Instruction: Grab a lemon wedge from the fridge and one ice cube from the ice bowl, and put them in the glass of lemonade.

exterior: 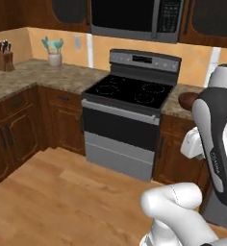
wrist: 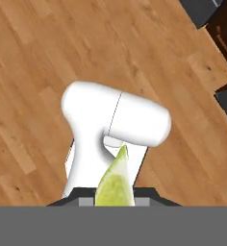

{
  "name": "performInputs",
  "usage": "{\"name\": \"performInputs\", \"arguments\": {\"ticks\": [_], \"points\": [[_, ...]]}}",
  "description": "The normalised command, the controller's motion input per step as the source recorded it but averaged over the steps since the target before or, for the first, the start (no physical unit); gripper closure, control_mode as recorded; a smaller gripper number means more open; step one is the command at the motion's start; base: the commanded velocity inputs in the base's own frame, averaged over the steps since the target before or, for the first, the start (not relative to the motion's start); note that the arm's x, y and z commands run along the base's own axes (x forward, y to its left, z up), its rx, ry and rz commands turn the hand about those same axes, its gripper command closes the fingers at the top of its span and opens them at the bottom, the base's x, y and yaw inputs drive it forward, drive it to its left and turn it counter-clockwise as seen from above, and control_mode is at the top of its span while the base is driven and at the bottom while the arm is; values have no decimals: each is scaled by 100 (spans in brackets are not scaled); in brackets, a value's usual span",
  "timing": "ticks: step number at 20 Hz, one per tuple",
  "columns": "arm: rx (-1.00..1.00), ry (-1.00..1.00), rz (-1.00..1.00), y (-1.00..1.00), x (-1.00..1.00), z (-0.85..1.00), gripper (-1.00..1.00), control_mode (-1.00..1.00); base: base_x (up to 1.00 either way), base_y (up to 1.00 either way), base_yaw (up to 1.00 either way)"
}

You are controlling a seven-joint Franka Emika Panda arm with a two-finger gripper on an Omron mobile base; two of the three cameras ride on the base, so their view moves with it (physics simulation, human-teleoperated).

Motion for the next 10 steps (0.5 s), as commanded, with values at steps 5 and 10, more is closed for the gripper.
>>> {"name": "performInputs", "arguments": {"ticks": [5,10], "points": [[0,0,0,0,0,0,100,100,100,76,-61],[0,0,0,0,0,0,100,100,100,57,-62]]}}
